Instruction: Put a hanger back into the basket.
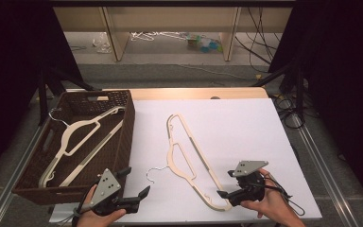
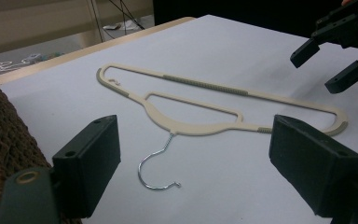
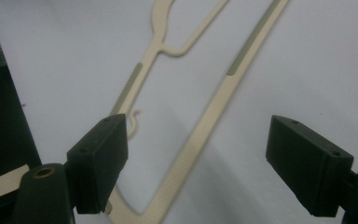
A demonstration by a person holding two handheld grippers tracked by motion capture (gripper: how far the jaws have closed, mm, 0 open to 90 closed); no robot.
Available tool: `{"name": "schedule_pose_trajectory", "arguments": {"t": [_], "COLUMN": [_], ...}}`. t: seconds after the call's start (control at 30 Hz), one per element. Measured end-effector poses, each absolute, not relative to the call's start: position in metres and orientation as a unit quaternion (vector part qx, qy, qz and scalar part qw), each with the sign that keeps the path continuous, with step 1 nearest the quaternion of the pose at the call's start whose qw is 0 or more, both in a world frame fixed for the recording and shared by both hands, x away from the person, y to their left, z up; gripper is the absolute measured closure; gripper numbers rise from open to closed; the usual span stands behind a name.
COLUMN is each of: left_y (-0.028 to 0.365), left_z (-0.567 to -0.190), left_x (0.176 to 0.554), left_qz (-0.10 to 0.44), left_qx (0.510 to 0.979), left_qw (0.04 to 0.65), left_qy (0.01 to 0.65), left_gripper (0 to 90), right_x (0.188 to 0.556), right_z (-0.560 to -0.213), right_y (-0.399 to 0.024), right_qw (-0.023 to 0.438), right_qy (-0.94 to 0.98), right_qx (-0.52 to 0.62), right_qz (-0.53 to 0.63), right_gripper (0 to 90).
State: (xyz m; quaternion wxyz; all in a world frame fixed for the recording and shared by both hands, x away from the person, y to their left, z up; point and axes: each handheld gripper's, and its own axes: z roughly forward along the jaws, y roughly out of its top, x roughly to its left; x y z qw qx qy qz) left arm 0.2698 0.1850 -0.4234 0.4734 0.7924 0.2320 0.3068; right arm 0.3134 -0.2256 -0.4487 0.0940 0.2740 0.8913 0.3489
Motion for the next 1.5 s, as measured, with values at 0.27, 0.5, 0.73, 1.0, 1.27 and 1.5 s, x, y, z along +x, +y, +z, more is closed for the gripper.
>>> {"name": "schedule_pose_trajectory", "arguments": {"t": [0.27,0.5,0.73,1.0,1.27,1.5], "left_y": [0.186,0.182,0.181,0.180,0.170,0.173], "left_z": [-0.424,-0.428,-0.429,-0.429,-0.438,-0.439], "left_x": [0.269,0.270,0.270,0.270,0.259,0.260], "left_qz": [0.309,0.307,0.303,0.301,0.230,0.241], "left_qx": [0.794,0.799,0.802,0.802,0.771,0.774], "left_qw": [0.470,0.464,0.461,0.461,0.504,0.497], "left_qy": [0.231,0.230,0.230,0.230,0.315,0.310], "left_gripper": [16.1,16.1,16.2,16.3,16.4,16.6], "right_x": [0.308,0.315,0.329,0.326,0.327,0.333], "right_z": [-0.454,-0.463,-0.463,-0.465,-0.469,-0.465], "right_y": [-0.192,-0.170,-0.173,-0.148,-0.136,-0.148], "right_qw": [0.086,0.081,0.085,0.054,0.055,0.041], "right_qy": [0.906,0.917,0.907,0.926,0.943,0.949], "right_qx": [0.251,0.262,0.295,0.262,0.237,0.235], "right_qz": [0.329,0.290,0.288,0.267,0.227,0.208], "right_gripper": [26.8,29.3,30.3,39.2,52.1,74.7]}}
